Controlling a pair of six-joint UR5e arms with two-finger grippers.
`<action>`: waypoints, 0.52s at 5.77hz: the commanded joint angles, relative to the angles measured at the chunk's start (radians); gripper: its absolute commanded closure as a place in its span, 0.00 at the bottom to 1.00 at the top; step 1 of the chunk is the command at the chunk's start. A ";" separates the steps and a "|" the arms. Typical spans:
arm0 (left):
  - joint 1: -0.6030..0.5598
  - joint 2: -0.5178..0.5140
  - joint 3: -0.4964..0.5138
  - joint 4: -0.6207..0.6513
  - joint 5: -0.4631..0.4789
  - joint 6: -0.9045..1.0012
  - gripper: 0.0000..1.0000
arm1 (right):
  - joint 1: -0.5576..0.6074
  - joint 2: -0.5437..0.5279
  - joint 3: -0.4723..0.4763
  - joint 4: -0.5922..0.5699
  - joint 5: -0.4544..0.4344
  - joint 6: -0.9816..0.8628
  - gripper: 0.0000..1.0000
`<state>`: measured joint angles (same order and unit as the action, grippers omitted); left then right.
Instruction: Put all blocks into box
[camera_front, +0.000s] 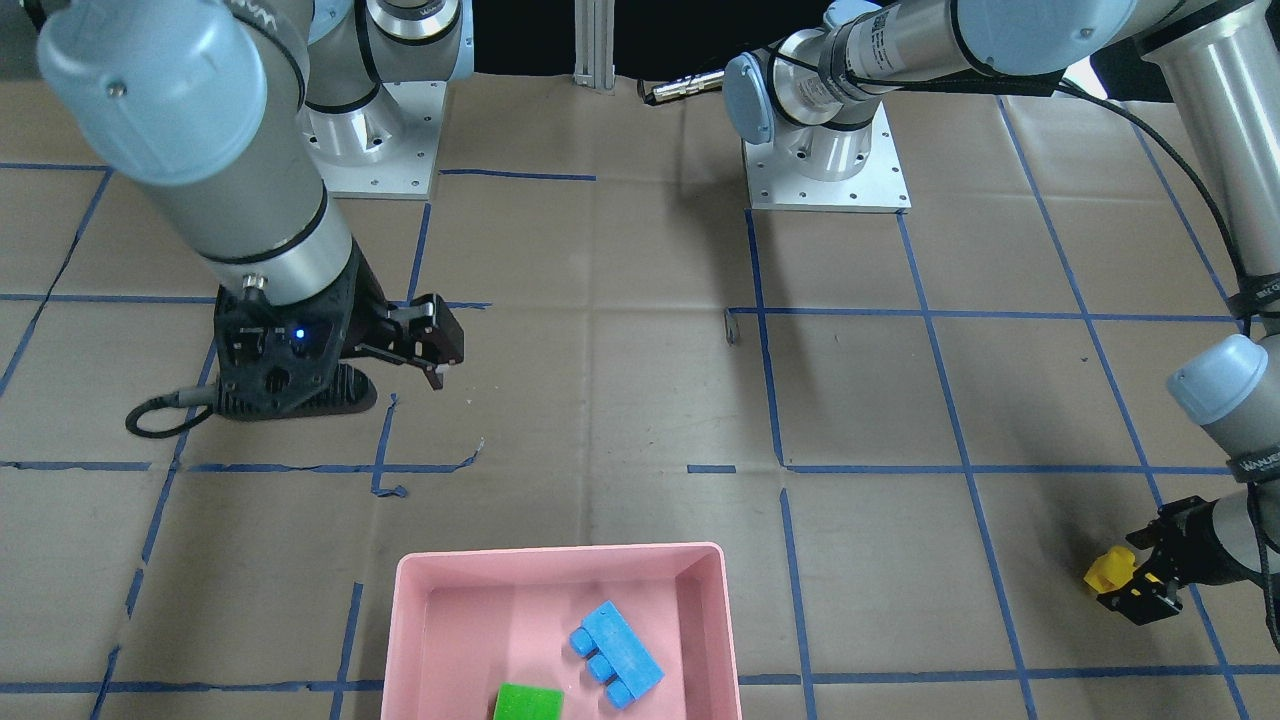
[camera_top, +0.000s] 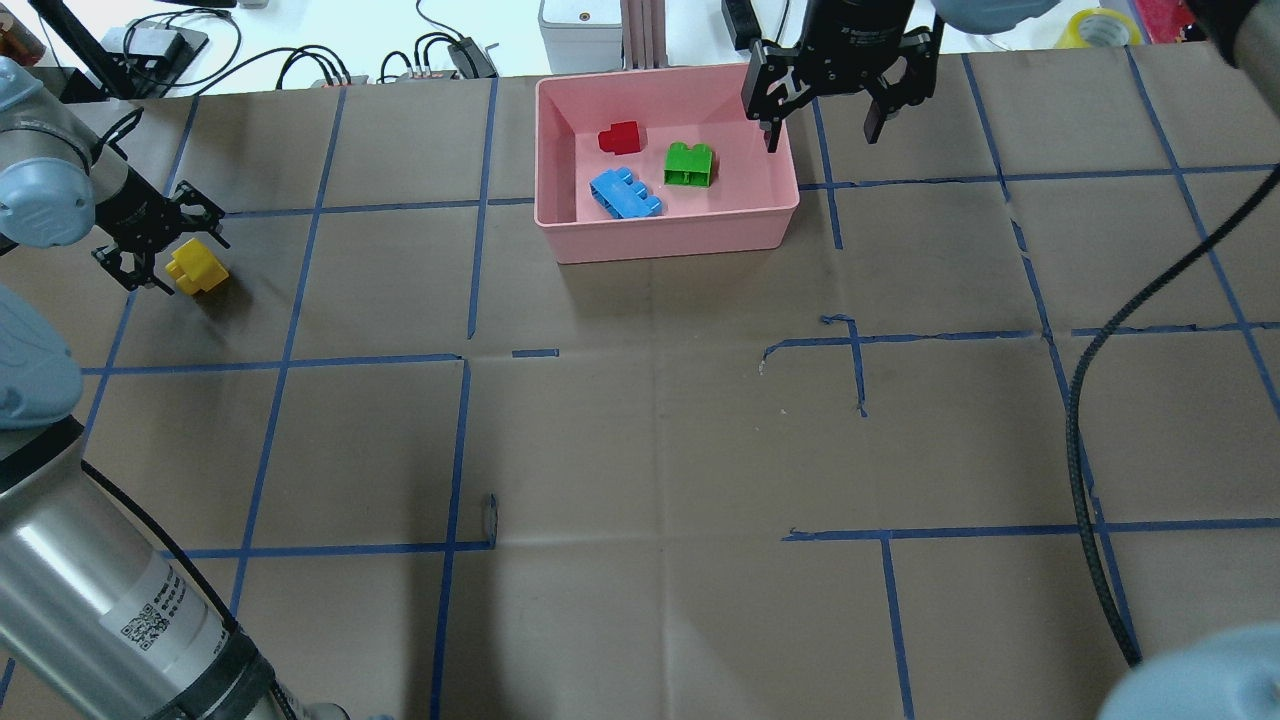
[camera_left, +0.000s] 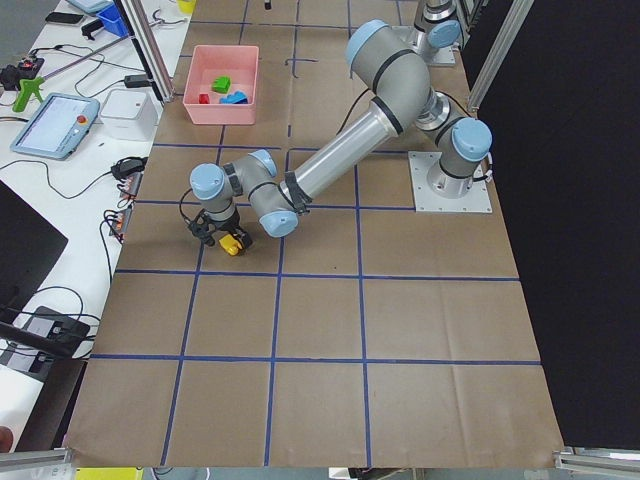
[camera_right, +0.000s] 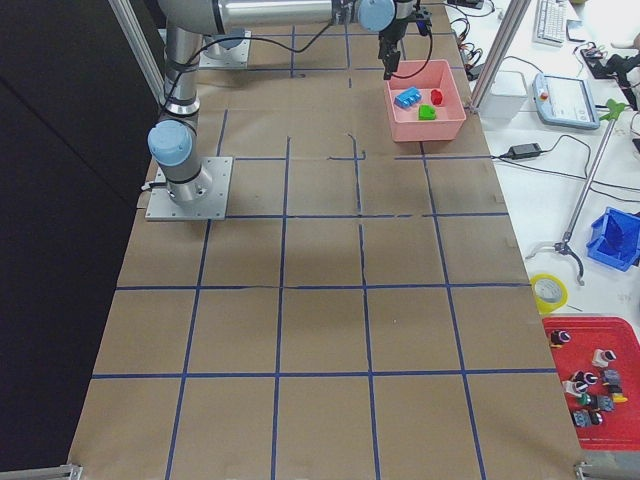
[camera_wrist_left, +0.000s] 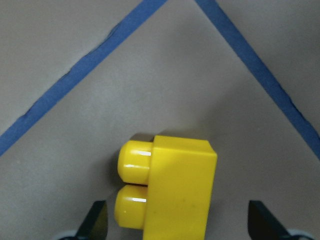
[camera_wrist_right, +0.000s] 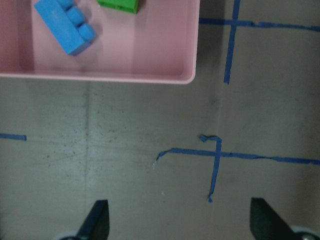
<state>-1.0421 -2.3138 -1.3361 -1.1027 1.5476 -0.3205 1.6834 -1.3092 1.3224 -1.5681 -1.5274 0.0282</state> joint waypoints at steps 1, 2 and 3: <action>0.007 -0.010 -0.003 0.020 0.000 0.015 0.07 | -0.007 -0.234 0.322 -0.167 -0.006 -0.008 0.00; 0.007 -0.009 -0.003 0.020 -0.001 0.017 0.13 | -0.005 -0.307 0.393 -0.177 -0.075 -0.010 0.00; 0.007 -0.004 -0.003 0.017 -0.001 0.021 0.25 | -0.019 -0.323 0.403 -0.158 -0.089 -0.010 0.00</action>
<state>-1.0360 -2.3210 -1.3391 -1.0845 1.5466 -0.3033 1.6741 -1.5971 1.6910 -1.7292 -1.5917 0.0193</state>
